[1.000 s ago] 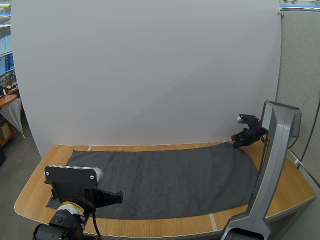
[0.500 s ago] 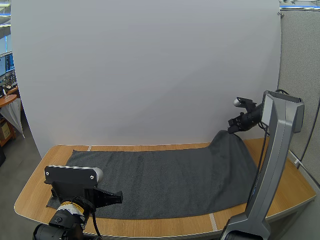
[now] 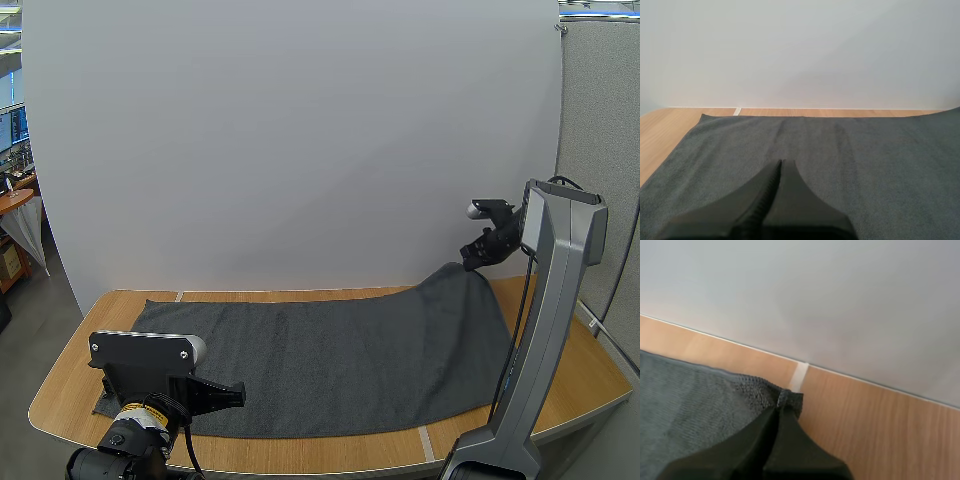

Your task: Fold the towel

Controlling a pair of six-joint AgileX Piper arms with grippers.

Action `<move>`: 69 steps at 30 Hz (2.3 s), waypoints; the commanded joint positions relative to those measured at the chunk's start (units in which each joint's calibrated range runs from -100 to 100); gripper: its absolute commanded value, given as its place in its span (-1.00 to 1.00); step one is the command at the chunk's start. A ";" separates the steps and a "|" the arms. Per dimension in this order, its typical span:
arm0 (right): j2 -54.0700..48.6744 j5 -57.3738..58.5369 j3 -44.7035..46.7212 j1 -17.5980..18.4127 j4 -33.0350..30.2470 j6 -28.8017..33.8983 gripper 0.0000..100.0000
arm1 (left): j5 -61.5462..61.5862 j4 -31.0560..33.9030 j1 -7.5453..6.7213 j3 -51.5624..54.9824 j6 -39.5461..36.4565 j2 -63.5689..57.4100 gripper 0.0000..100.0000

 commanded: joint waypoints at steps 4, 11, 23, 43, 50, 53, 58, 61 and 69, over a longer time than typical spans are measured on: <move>1.81 -1.09 -0.27 -0.29 -0.94 -0.07 -1.00 | -1.30 -0.86 -0.17 0.03 -0.27 -0.18 -1.00; 1.95 -1.46 -0.27 -0.29 -0.94 -0.07 0.41 | -1.30 -0.86 -0.17 0.03 -0.27 -0.18 -1.00; 2.34 -11.64 -0.27 -1.08 -0.94 -0.39 1.00 | -1.30 -0.86 -0.17 0.03 -0.27 -0.18 -1.00; 3.56 -8.30 -0.27 -0.99 3.04 -0.90 0.20 | -1.30 -0.86 -0.17 0.03 -0.27 -0.18 -1.00; 5.17 -7.55 -0.27 -0.99 3.10 -0.90 -0.28 | -1.30 -0.86 -0.17 0.03 -0.27 -0.18 -1.00; 5.45 -6.86 -0.27 -0.99 3.06 -0.90 -0.28 | -1.30 -0.86 -0.17 0.03 -0.27 -0.18 -1.00; 5.45 -6.86 -0.27 -0.91 3.46 -0.90 -0.28 | -1.30 -0.86 -0.17 0.03 -0.27 -0.18 -1.00; 5.45 -6.86 -0.27 -0.86 4.20 -0.90 -0.35 | -1.30 -0.86 -0.17 0.03 -0.27 -0.18 -1.00; 4.90 -5.70 -0.27 -0.86 5.26 -0.90 -1.00 | -1.30 -0.86 -0.17 0.03 -0.27 -0.18 -1.00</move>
